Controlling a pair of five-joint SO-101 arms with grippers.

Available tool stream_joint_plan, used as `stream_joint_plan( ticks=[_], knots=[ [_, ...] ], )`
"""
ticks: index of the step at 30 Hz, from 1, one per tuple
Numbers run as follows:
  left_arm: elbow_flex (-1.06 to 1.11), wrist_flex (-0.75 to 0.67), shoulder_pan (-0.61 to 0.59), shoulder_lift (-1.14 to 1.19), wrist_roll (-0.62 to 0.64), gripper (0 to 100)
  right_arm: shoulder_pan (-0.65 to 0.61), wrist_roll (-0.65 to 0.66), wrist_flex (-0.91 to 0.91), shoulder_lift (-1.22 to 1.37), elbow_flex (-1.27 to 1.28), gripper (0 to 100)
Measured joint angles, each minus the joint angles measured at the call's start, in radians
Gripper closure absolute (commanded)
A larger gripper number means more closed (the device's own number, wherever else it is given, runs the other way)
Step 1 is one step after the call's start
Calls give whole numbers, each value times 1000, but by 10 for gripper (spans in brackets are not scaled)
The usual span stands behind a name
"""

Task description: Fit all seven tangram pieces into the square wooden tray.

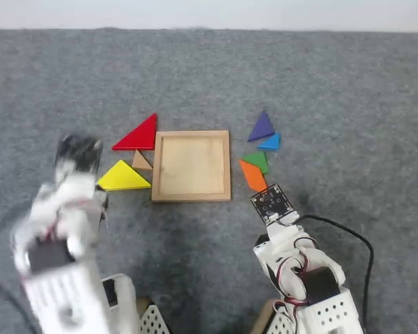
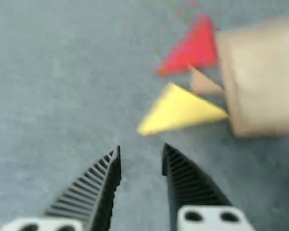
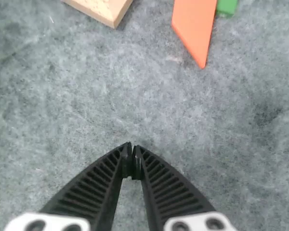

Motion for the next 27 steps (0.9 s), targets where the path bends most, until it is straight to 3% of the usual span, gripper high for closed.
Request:
stream_joint_plan(
  ticks=[6,10,13,21,24,27],
  knots=[
    [-331,94,129,628,-31,840,0,0,0,0,0,990],
    [-450,95,149,888,31,804,0,0,0,0,0,990],
    [-482,87,147,993,213,760,0,0,0,0,0,990],
    [-482,14,146,1142,964,754,0,0,0,0,0,990],
    [-468,-28,126,1197,1102,754,0,0,0,0,0,990],
    [-468,-38,94,1231,1138,754,0,0,0,0,0,990]
  ],
)
